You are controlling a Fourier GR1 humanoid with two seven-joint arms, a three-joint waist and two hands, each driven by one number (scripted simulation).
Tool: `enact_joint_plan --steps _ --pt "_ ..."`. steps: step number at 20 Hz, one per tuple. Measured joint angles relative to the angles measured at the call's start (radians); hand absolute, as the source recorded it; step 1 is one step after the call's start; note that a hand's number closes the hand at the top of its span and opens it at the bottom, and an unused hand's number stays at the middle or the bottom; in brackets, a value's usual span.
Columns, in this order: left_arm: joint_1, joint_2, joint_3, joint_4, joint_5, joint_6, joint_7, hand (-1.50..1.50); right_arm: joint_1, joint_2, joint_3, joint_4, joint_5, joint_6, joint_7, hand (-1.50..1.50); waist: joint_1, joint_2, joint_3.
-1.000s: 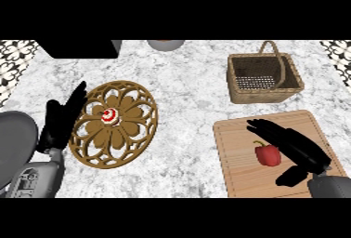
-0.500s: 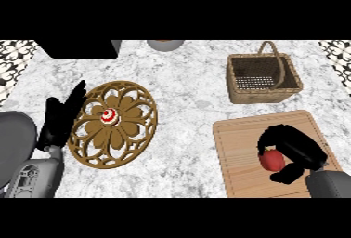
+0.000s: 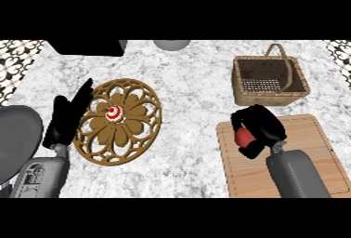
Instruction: Pick the bell pepper from the cutting board and place it in the basket
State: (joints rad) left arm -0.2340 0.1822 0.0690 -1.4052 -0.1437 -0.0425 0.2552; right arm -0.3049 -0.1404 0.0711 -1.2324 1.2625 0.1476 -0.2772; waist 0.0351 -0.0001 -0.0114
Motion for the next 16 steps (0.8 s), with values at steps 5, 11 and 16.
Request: enact_joint_plan --steps 5,11,16 --pt "-0.021 -0.011 -0.023 0.007 -0.008 -0.008 -0.002 0.0 -0.204 0.098 0.034 0.032 0.076 0.101 0.385 1.5 0.041 0.005 0.004" --pt "-0.053 -0.027 -0.04 0.032 -0.017 -0.008 -0.007 0.0 -0.431 0.131 0.06 0.053 -0.152 0.099 0.75 1.5 0.07 0.009 0.01" --pt "-0.07 -0.035 -0.045 0.054 -0.022 -0.006 -0.007 0.0 -0.608 0.138 0.08 0.017 -0.356 -0.034 0.969 1.5 0.074 0.006 0.01"
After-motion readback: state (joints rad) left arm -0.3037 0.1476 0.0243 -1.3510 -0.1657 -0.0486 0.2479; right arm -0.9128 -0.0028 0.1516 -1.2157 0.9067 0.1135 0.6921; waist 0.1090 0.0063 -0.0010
